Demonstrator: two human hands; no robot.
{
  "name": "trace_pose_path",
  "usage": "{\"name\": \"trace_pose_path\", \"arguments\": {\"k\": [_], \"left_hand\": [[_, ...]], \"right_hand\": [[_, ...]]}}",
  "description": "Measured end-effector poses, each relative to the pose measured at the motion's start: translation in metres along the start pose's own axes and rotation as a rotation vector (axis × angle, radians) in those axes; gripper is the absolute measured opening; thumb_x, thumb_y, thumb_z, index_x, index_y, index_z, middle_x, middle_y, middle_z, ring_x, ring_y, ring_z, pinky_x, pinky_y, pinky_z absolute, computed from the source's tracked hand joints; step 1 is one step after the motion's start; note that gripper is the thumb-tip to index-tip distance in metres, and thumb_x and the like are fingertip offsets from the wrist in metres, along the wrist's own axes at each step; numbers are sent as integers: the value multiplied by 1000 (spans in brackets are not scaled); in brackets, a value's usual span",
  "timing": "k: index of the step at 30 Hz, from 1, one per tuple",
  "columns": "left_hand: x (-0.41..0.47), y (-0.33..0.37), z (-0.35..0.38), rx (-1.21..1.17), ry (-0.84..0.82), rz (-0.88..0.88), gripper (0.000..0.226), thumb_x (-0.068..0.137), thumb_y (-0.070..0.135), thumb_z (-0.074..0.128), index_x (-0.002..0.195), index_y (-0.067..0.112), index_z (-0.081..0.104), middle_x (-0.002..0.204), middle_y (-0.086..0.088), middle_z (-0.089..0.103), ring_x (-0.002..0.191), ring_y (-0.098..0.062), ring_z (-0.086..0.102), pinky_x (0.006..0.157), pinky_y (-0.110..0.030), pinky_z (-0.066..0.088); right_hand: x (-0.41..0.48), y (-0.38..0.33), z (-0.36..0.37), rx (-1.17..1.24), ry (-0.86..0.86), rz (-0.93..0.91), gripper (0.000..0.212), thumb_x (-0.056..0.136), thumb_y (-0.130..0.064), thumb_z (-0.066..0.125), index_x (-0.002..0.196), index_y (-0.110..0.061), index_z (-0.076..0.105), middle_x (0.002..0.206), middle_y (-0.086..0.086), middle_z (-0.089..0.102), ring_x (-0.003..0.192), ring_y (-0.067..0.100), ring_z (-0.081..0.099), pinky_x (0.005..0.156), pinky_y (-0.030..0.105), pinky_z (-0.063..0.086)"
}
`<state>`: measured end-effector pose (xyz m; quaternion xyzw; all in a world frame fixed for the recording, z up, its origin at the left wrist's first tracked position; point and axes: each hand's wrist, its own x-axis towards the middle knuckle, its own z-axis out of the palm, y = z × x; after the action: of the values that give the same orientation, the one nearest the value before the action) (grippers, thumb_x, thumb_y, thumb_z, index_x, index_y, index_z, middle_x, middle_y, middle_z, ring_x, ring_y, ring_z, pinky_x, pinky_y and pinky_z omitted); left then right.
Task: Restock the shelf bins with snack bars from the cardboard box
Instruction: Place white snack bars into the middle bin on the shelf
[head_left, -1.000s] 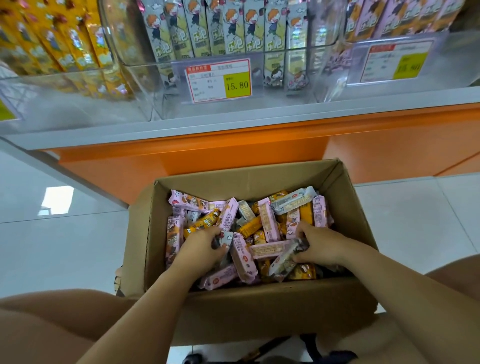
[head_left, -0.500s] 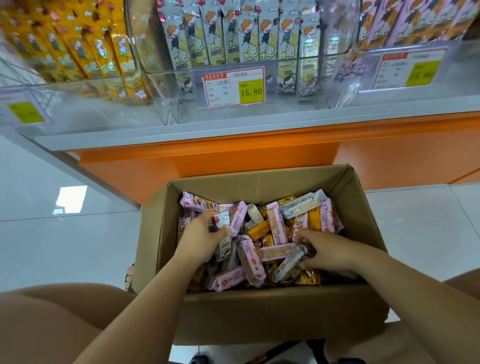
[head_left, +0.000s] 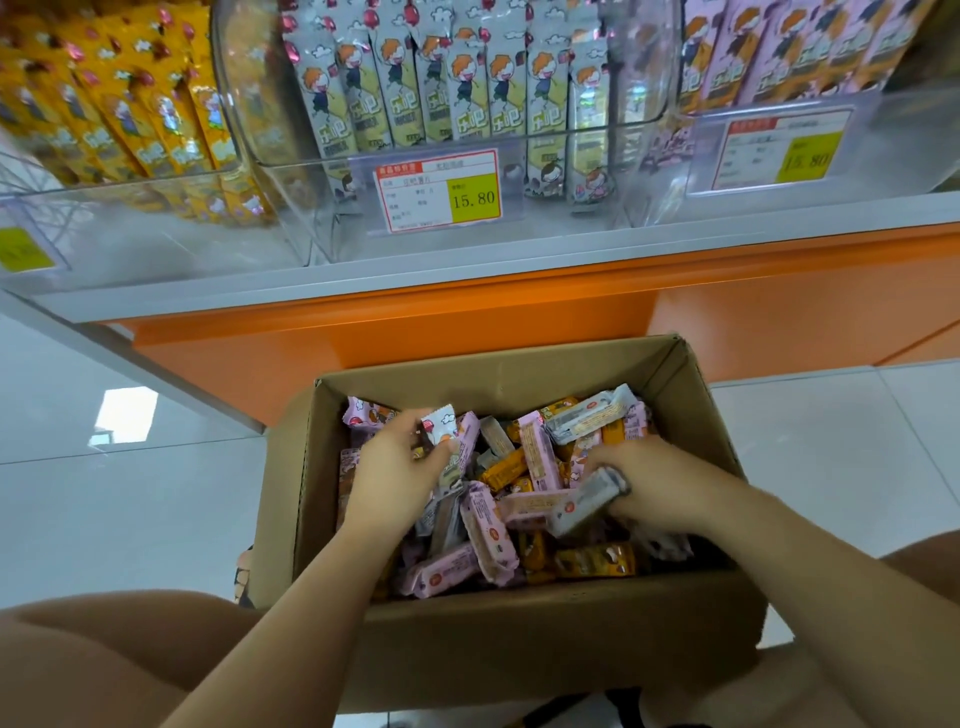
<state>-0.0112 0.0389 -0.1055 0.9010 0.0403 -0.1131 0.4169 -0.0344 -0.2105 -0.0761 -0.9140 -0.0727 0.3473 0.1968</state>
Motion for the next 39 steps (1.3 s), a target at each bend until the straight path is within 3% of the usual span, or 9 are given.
{"name": "trace_pose_path", "arguments": {"k": [6,8,10,13,16,23,28,37,39], "left_hand": [[-1,20,11,-124,43,86,38,90,22,64,127,24,54,119,14,56,106,1,51,92,-17,43],[-2,20,15,-130,10,67,36,91,21,64,125,27,53,116,18,53,100,8,47,80,1,36],[-3,16,18,-117,-14,30,37,91,21,63,126,27,53,116,16,53,100,7,46,68,4,35],[-3,11,20,-109,-49,6,39,91,20,64,128,24,54,120,11,56,90,13,47,67,5,37],[-1,9,21,-93,-74,-3,39,90,22,64,128,26,54,120,14,57,90,17,46,71,2,36],[5,10,28,-93,-90,-32,41,90,20,64,130,26,54,125,13,56,83,22,50,64,3,40],[9,18,30,-79,-131,-30,43,91,25,63,133,26,51,132,10,55,115,0,47,90,-15,41],[-3,62,10,-86,-114,116,37,89,25,65,125,30,55,121,9,59,110,-4,54,97,-29,47],[-7,82,-2,-83,-79,199,34,88,24,67,120,32,57,115,11,63,106,-4,58,95,-27,47]], "right_hand": [[18,13,-25,421,324,-4,28,84,-11,69,106,-23,57,99,-7,59,83,2,55,65,7,40],[37,21,-14,516,385,51,29,84,-16,71,106,-27,56,111,1,55,93,14,58,82,20,47],[56,35,2,586,436,134,31,81,-20,74,106,-29,57,120,8,50,106,27,57,90,41,52],[69,43,11,780,433,235,29,84,-10,70,110,-18,60,117,17,55,103,31,61,70,36,58],[72,42,6,919,306,278,34,87,0,64,119,-7,56,109,16,62,94,29,64,70,34,56],[73,43,4,853,346,267,39,84,1,67,121,-7,57,104,9,63,89,22,64,69,30,55],[60,27,6,640,394,122,37,82,-4,71,117,-13,63,107,-1,65,94,9,59,80,21,45],[0,7,-29,382,532,-18,35,81,-12,74,113,-20,64,103,-6,49,93,10,50,76,7,31],[-17,-3,-46,331,576,-71,37,79,-15,75,114,-23,65,101,-10,49,97,10,50,82,16,36]]}}
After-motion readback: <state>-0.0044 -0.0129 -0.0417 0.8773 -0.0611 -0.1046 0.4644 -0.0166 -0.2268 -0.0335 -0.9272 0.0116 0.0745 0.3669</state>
